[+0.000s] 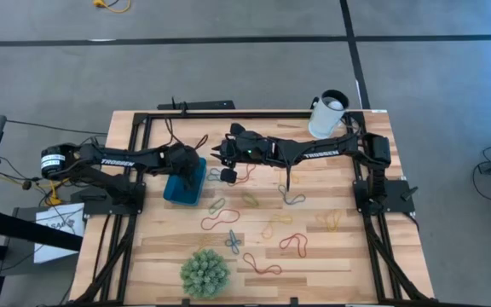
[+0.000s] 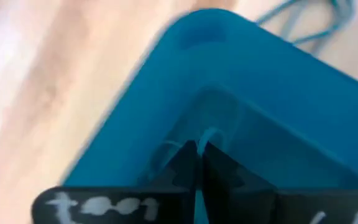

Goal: Pick and place items into bin
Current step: Put the blue rubber band into the blue bin

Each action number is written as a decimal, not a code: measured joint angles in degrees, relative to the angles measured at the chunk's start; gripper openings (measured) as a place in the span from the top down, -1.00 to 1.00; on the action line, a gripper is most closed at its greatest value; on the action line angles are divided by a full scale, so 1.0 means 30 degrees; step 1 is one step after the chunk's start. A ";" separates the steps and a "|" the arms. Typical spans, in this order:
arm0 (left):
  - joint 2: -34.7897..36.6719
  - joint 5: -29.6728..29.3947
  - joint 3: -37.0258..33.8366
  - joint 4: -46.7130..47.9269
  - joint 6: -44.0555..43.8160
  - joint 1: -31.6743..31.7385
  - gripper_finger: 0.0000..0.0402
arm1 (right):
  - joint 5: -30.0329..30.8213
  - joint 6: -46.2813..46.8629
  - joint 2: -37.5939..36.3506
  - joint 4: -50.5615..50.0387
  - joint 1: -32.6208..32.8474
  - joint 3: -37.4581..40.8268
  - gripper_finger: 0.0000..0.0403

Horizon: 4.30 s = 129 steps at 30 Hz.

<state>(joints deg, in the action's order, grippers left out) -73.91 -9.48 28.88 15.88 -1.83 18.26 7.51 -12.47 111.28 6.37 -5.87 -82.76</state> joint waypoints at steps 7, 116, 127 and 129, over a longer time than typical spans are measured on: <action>-0.0007 0.1439 0.0000 0.0691 -0.0450 -0.0007 0.68 | -0.0008 -0.1897 0.0007 0.0606 -0.0101 0.0000 0.64; 1.0003 -0.0925 0.4597 0.5932 0.0666 -0.0168 0.35 | -0.2023 -0.0370 0.4717 -1.0052 0.0241 -0.6900 0.99; 1.0010 0.1024 0.4597 0.5212 0.1755 -0.0258 0.35 | -0.2073 -0.2010 0.3146 -0.6976 0.0283 -0.8042 1.00; 1.0005 0.1080 0.4597 0.5225 0.1926 -0.0262 0.35 | -0.2467 -0.2008 0.3270 -0.6276 0.0291 -0.8123 1.00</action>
<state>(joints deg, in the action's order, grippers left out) -43.89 -6.24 42.68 31.55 3.95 17.47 0.11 -18.50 121.09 -12.46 -4.99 -107.13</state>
